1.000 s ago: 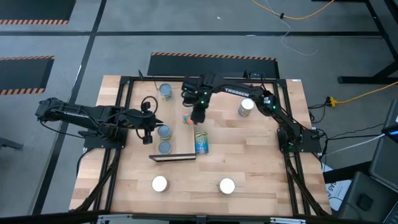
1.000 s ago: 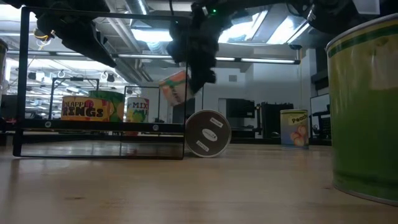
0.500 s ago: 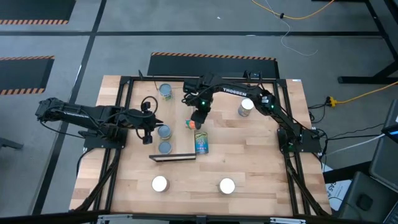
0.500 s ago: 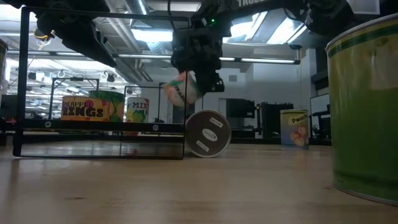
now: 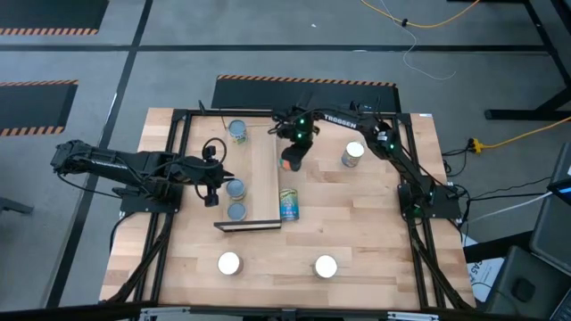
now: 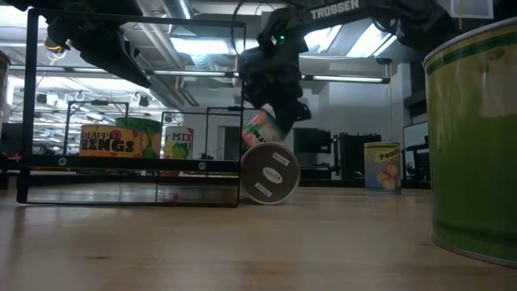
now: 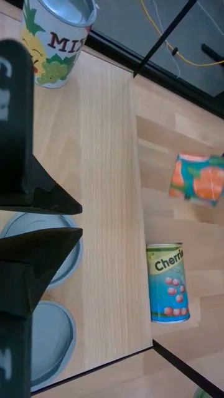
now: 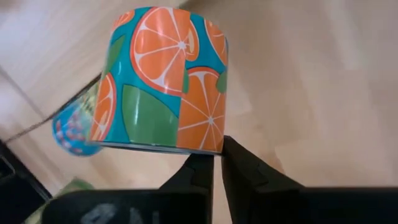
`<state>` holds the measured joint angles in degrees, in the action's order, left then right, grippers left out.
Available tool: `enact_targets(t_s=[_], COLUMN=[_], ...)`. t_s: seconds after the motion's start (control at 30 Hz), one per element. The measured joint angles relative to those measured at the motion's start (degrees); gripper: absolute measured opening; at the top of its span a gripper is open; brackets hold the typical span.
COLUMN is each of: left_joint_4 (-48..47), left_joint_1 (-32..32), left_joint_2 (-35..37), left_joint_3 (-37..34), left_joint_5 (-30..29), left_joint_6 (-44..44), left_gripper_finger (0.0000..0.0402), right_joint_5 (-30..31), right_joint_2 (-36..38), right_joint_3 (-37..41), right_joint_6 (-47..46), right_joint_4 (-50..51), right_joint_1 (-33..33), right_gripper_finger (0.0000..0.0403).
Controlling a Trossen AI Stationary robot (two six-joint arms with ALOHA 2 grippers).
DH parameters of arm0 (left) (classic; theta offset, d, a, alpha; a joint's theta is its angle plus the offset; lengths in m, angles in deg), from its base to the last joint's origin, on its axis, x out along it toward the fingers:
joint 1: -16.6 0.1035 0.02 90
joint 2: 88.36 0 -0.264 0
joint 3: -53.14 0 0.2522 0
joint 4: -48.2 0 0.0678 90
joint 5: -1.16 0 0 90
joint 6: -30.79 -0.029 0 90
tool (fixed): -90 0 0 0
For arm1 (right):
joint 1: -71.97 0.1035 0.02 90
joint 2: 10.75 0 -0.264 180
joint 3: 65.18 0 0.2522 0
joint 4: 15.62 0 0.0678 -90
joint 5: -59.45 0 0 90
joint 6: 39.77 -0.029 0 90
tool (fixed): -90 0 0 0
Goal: Pick and place cans onto a shelf
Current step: Put the small canned oranges on the shelf
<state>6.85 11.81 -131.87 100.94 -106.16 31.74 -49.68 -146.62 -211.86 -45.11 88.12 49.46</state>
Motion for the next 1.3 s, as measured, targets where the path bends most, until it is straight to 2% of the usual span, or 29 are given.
enact_targets(t_s=[0.13,0.33,0.6,1.3], left_joint_4=[0.01,-0.01,0.0,-0.01], left_joint_1=[0.01,-0.01,0.0,0.0], left_joint_2=[0.01,0.02,0.02,0.02], left_joint_3=[0.0,0.0,-0.01,0.0], left_joint_5=[0.0,0.0,0.0,0.0], left_joint_6=[0.0,0.0,-0.02,-0.02], left_gripper_finger=[0.0039,0.0039,0.0039,0.0039], right_joint_5=[1.1,0.9,-6.29,-9.17], right_joint_2=[0.04,0.0,0.0,0.0], right_joint_3=[1.76,9.88,17.97,18.95], right_joint_6=[-2.13,-3.57,-3.39,-3.3], right_joint_4=[-0.02,0.13,0.11,0.02], right_joint_1=[-2.44,-4.41,-5.74,-5.85], right_gripper_finger=[0.0022,0.0022,0.0022,0.0046])
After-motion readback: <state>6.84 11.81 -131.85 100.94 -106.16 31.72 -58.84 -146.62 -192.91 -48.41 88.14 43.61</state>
